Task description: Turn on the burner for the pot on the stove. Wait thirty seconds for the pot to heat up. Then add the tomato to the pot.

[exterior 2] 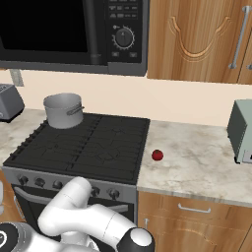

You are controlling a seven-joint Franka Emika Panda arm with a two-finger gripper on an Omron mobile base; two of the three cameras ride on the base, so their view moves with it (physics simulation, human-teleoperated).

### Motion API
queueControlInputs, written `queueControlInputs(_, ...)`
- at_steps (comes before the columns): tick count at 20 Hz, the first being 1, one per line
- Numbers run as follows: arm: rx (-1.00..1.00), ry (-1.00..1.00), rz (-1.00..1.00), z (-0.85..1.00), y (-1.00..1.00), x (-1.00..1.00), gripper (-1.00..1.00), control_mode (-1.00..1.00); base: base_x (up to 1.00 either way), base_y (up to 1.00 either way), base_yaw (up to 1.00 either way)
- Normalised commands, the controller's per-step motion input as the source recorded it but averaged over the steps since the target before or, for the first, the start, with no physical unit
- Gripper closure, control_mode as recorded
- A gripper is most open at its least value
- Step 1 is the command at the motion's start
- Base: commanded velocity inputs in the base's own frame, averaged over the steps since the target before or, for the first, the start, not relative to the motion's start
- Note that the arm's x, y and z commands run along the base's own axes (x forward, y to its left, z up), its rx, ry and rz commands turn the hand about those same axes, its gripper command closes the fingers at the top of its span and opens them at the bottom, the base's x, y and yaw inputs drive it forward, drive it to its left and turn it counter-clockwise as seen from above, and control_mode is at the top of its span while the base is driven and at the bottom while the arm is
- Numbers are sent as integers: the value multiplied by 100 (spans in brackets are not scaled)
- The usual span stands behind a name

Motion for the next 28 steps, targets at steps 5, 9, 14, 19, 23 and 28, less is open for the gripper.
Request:
queueControlInputs(5, 0, 0, 0, 0, 0, 0, -100, -100, 0, 0, 0)
queueControlInputs(9, 0, 0, 0, 0, 0, 0, -100, -100, 0, 0, 0)
queueControlInputs(14, 0, 0, 0, 0, 0, 0, -100, -100, 0, 0, 0)
queueControlInputs(19, 0, 0, 0, 0, 0, 0, -100, -100, 0, 0, 0)
queueControlInputs(23, 0, 0, 0, 0, 0, 0, -100, -100, 0, 0, 0)
queueControlInputs(28, 0, 0, 0, 0, 0, 0, -100, -100, 0, 0, 0)
